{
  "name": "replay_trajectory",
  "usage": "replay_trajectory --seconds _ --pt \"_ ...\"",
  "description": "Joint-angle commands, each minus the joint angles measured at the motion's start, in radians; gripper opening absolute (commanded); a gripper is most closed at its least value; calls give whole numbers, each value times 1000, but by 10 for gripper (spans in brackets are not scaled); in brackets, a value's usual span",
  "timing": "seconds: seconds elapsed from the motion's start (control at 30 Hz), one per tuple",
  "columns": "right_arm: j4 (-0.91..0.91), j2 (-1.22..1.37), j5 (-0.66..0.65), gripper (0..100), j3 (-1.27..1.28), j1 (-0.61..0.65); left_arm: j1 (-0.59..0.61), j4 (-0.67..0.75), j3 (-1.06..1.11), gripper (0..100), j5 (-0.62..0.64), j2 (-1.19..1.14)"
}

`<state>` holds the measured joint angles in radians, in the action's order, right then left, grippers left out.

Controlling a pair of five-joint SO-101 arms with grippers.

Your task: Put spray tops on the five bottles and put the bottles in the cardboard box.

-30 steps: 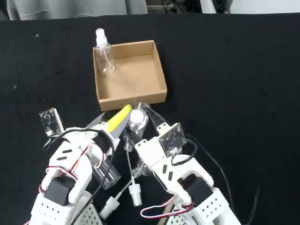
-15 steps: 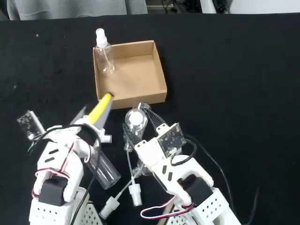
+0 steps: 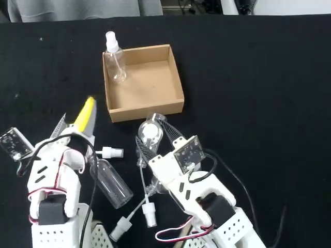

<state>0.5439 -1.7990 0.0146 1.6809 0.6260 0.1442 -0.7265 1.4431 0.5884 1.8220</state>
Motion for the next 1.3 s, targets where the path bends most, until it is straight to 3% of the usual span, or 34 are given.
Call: replay_trajectory --seconds 0.0,0.43,0.73,0.9,1.03,1.27 --pt "11 -137 8 106 -2 11 56 26 21 277 -8 5" --pt "12 -134 8 106 -2 11 113 26 151 272 -6 5" --pt "34 -136 8 106 -2 12 182 28 153 30 -15 5" --pt "34 -136 3 106 -10 14 182 29 185 36 -28 5" --pt "34 -134 3 106 -38 12 182 89 223 36 -121 5" --pt "54 -133 3 106 -97 12 180 144 257 36 -133 2"
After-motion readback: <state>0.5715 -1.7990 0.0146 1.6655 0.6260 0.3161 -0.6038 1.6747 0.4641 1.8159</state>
